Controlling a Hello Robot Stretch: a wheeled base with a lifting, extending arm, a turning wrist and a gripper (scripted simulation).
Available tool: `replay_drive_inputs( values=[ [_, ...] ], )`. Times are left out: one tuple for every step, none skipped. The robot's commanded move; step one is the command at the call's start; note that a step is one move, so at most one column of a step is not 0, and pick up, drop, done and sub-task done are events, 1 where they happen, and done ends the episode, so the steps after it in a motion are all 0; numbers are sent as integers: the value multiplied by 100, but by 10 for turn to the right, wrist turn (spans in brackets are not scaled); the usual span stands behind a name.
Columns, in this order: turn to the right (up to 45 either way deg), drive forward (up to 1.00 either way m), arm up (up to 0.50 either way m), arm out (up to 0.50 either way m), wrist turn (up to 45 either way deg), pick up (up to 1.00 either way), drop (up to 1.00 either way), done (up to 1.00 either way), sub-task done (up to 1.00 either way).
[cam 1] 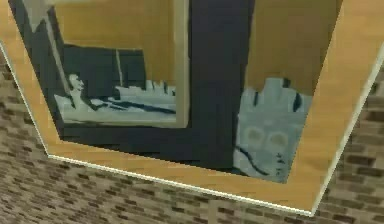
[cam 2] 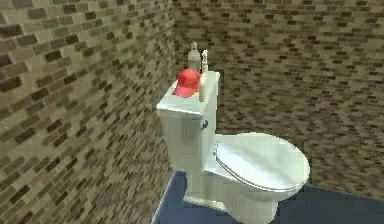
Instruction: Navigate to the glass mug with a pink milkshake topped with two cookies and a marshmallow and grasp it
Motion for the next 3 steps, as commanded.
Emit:
replay_drive_inputs(
  values=[
    [-450, 0, 0, 0, 0, 0, 0, 0, 0],
    [-330, 0, 0, 0, 0, 0, 0, 0, 0],
    [0, 100, 0, 0, 0, 0, 0, 0, 0]
  ],
)
